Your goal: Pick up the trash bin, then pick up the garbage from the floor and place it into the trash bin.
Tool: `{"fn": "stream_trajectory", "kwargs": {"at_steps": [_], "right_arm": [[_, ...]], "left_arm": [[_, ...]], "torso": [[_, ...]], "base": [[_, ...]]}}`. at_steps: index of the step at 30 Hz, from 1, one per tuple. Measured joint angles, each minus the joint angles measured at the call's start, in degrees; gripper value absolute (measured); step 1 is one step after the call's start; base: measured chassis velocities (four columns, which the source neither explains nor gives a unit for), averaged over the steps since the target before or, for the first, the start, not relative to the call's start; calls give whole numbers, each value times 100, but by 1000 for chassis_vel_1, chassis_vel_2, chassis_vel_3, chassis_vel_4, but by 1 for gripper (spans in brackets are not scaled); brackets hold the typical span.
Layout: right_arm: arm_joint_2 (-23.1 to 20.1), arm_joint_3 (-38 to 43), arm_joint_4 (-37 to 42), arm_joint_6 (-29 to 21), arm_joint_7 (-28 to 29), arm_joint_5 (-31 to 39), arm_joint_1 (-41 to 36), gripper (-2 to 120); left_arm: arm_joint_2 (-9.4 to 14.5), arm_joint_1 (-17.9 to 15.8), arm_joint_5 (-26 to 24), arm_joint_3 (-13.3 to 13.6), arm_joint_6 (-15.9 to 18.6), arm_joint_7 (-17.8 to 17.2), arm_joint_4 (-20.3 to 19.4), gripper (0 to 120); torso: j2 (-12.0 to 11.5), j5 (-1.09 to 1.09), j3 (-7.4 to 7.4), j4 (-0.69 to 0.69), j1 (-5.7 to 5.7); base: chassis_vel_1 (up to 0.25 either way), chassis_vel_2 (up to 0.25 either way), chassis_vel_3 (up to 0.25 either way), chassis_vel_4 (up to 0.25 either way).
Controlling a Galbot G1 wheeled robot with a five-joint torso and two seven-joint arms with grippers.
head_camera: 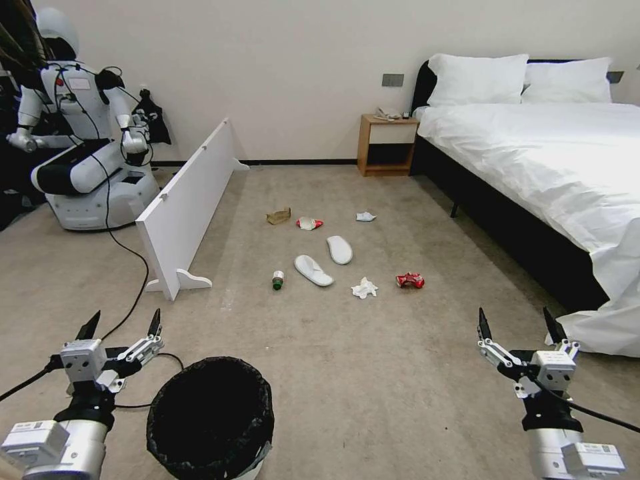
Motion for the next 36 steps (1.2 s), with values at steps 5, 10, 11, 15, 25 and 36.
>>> {"fn": "stream_trajectory", "kwargs": {"at_steps": [5,10,11,15,25,36], "right_arm": [[15,20,28,23,-8,-26,-35,100],[36,35,33,38,-11,-34,-47,100],[36,35,33,38,-11,-34,-47,100],[69,30,51,48,-16,-45,-81,100],[91,33,54,86,-32,-55,-126,100],[103,49,28,113,-41,-53,-144,100]], "left_arm": [[13,33,45,60,167,11,30,100],[9,108,200,198,439,-4,97,100],[9,108,200,198,439,-4,97,100],[27,168,326,364,879,-62,297,100],[144,167,191,745,2604,-311,986,100],[82,-49,30,1049,3005,-638,1522,100]], "torso": [[0,0,0,0,0],[0,0,0,0,0],[0,0,0,0,0],[0,0,0,0,0],[0,1,0,0,0],[0,3,0,0,0]], "base": [[0,0,0,0],[0,0,0,0],[0,0,0,0],[0,0,0,0],[0,0,0,0],[0,0,0,0]]}}
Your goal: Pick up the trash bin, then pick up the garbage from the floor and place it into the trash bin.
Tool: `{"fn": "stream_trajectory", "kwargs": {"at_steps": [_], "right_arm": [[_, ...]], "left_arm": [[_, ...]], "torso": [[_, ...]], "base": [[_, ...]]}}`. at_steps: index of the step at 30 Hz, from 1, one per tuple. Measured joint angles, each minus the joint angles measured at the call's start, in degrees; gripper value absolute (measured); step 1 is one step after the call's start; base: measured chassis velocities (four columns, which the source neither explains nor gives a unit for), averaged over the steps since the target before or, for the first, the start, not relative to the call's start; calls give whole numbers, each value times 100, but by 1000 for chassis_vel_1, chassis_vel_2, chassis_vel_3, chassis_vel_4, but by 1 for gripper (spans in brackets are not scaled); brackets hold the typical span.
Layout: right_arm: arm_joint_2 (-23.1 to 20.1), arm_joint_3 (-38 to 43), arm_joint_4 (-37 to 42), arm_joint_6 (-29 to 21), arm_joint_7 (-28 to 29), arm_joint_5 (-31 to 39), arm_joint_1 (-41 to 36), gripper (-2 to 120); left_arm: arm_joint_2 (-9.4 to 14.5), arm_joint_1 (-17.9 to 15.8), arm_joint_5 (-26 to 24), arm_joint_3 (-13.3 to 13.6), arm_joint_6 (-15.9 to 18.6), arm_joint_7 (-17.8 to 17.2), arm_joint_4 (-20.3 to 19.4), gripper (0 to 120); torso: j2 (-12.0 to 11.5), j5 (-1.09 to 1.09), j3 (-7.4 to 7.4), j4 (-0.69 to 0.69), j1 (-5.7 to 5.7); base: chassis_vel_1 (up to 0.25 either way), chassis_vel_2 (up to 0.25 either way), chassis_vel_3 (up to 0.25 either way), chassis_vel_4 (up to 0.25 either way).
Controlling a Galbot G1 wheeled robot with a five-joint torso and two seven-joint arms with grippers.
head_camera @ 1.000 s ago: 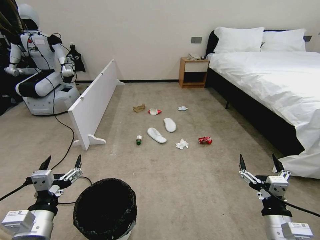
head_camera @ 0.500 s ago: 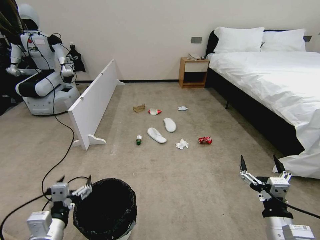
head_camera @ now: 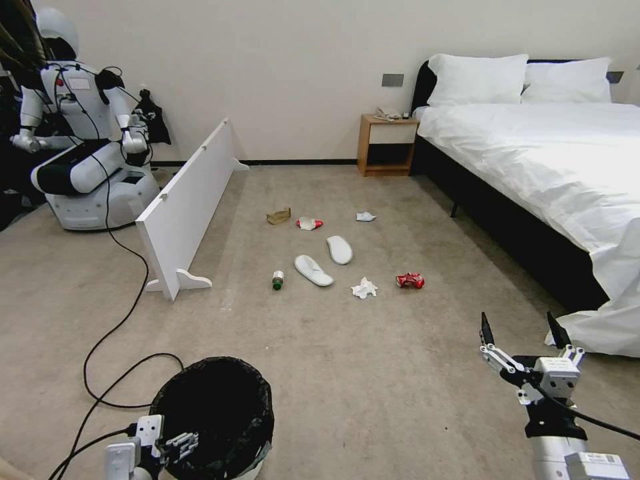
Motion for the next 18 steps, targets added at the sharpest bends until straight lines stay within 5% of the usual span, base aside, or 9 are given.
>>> {"fn": "stream_trajectory", "kwargs": {"at_steps": [18], "right_arm": [[-1,0,-7,5,-4,12,-7,100]], "left_arm": [[-3,-140,-368,-171,230,-281,140,97]], "torso": [[-1,-4,0,0,0]], "base": [[0,0,0,0]]}}
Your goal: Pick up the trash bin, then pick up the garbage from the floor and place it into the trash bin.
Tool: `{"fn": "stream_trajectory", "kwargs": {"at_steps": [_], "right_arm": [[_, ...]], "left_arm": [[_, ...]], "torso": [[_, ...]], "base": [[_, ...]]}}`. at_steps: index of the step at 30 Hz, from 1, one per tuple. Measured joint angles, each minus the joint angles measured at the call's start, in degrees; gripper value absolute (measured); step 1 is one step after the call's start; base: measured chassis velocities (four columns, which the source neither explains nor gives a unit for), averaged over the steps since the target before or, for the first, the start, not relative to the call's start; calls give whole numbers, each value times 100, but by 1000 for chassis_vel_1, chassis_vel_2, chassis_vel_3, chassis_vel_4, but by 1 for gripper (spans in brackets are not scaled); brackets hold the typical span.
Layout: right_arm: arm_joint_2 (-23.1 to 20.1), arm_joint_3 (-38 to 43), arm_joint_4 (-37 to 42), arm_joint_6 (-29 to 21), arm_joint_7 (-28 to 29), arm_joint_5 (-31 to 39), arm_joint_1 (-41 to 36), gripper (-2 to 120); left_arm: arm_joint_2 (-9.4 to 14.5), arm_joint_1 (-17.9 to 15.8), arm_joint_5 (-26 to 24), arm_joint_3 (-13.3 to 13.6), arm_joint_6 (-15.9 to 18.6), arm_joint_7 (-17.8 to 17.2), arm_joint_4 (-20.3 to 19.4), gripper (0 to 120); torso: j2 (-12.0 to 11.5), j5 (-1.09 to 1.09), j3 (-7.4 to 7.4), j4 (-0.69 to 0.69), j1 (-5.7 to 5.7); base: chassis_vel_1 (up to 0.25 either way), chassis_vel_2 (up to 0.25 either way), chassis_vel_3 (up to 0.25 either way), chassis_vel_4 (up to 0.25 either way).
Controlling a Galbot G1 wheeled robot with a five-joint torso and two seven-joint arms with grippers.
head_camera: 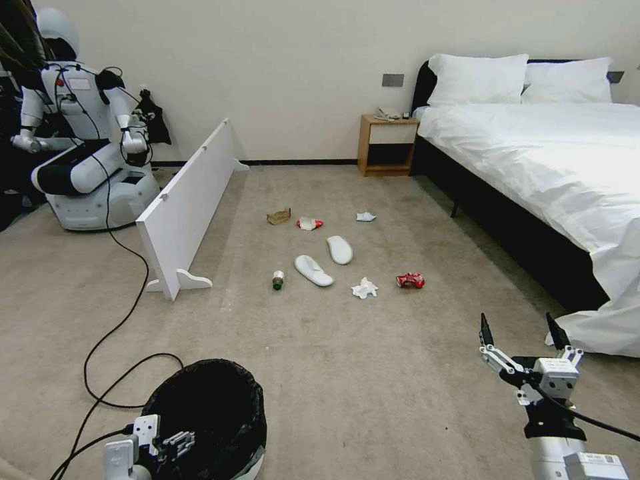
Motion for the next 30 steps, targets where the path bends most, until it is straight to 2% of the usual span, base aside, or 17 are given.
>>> {"fn": "stream_trajectory", "kwargs": {"at_steps": [2,3,8,11,13,14,16,17,19,21,25,30], "right_arm": [[-4,17,14,0,0,4,-9,100],[-4,17,14,0,0,4,-9,100],[8,20,55,-1,0,10,-23,100],[10,20,64,-2,0,11,-28,100],[9,28,78,-3,0,11,-43,100],[9,28,78,-3,0,11,-43,100],[10,30,93,-4,0,12,-47,100],[10,30,93,-4,0,12,-47,100],[7,37,108,-5,0,16,-50,100],[5,42,115,-6,0,18,-55,100],[2,61,123,-7,0,20,-73,100],[-12,93,131,-17,1,22,-73,100]], "left_arm": [[12,-4,-68,-19,62,-61,13,90],[12,-4,-68,-19,62,-61,13,90],[9,28,-137,-20,81,-97,6,67],[11,37,-164,-21,91,-99,-7,62],[18,62,-211,-35,110,-103,-36,49],[18,62,-211,-35,110,-103,-36,49],[19,77,-231,-38,119,-103,-51,39],[19,77,-231,-38,119,-103,-51,39],[15,94,-246,-38,126,-104,-77,27],[13,98,-247,-38,126,-105,-84,25],[7,124,-283,-40,126,-91,-112,10],[-12,154,-387,-73,121,-98,-215,7]], "torso": [[0,2,0,0,0],[0,2,0,0,0],[0,4,-1,1,0],[0,4,-1,0,0],[0,2,0,0,0],[0,2,0,0,0],[0,1,-1,0,0],[0,1,-1,0,0],[0,2,-1,0,0],[0,2,-1,0,0],[0,3,-1,0,0],[1,-1,0,0,0]], "base": [[0,0,0,0],[0,0,0,0],[0,0,0,0],[0,0,0,0],[0,0,0,0],[0,0,0,0],[0,0,0,0],[0,0,0,0],[0,0,0,0],[0,0,0,0],[0,0,0,0],[0,0,0,0]]}}
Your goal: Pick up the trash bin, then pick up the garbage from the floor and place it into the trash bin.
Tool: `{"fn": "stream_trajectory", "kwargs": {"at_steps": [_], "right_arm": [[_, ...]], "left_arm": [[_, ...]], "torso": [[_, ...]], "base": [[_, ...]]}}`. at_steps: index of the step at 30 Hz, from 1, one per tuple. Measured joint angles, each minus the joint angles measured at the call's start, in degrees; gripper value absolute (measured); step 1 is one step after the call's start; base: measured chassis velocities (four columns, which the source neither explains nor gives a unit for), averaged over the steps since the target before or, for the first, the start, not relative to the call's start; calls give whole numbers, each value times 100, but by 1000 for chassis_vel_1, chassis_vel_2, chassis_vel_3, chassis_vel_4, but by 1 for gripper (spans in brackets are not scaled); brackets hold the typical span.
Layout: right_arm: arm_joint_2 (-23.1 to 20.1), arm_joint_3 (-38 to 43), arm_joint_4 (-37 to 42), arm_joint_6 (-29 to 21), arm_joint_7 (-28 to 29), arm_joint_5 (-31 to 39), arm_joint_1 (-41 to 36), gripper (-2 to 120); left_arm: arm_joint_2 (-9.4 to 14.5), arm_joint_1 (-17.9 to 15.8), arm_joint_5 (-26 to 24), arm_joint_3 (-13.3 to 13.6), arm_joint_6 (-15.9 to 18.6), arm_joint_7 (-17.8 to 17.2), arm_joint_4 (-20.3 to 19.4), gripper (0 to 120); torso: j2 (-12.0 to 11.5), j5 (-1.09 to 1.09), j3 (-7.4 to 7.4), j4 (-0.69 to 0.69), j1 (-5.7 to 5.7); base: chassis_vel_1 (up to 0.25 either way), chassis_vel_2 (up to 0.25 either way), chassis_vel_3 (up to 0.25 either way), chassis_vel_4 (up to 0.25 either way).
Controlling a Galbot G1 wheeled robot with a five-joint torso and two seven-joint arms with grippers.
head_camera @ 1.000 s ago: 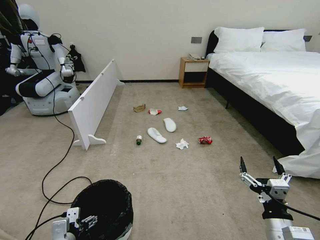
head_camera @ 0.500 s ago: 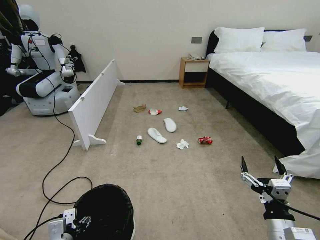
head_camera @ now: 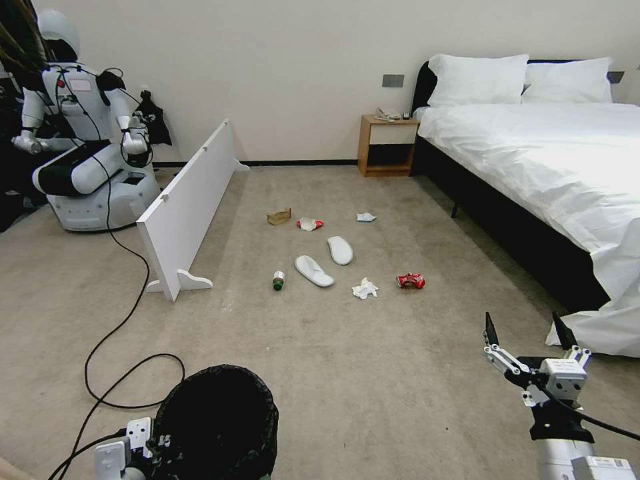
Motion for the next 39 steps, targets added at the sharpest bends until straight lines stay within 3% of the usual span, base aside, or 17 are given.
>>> {"fn": "stream_trajectory", "kwargs": {"at_steps": [13,18,25,28,30,32,39], "right_arm": [[-63,32,-27,-9,-1,5,-39,100],[-75,36,-59,-20,14,4,-49,100],[-93,99,-63,-164,207,6,-129,100],[-110,159,-56,-275,299,56,-182,100],[-176,337,-48,-402,287,121,-300,100],[-207,389,-58,-402,232,173,-343,100],[-277,594,-232,-306,-281,383,-438,100]], "left_arm": [[-23,37,-350,-222,-168,-132,-755,3],[28,105,-105,-453,-381,275,-1246,3],[61,176,-61,-607,-464,312,-1707,3],[50,196,-132,-609,-407,179,-1836,3],[0,196,-379,-589,-243,-172,-2006,3],[-9,196,-471,-579,-167,-257,-2052,3],[-21,251,-834,-517,210,-664,-2189,3]], "torso": [[-1,1,1,0,0],[-1,2,1,0,0],[-1,3,1,0,0],[-1,3,1,0,0],[-1,3,0,0,0],[-1,3,0,0,0],[-1,3,0,0,0]], "base": [[0,0,0,0],[0,0,0,0],[0,0,0,0],[0,0,0,0],[0,0,0,0],[0,0,0,0],[0,0,0,0]]}}
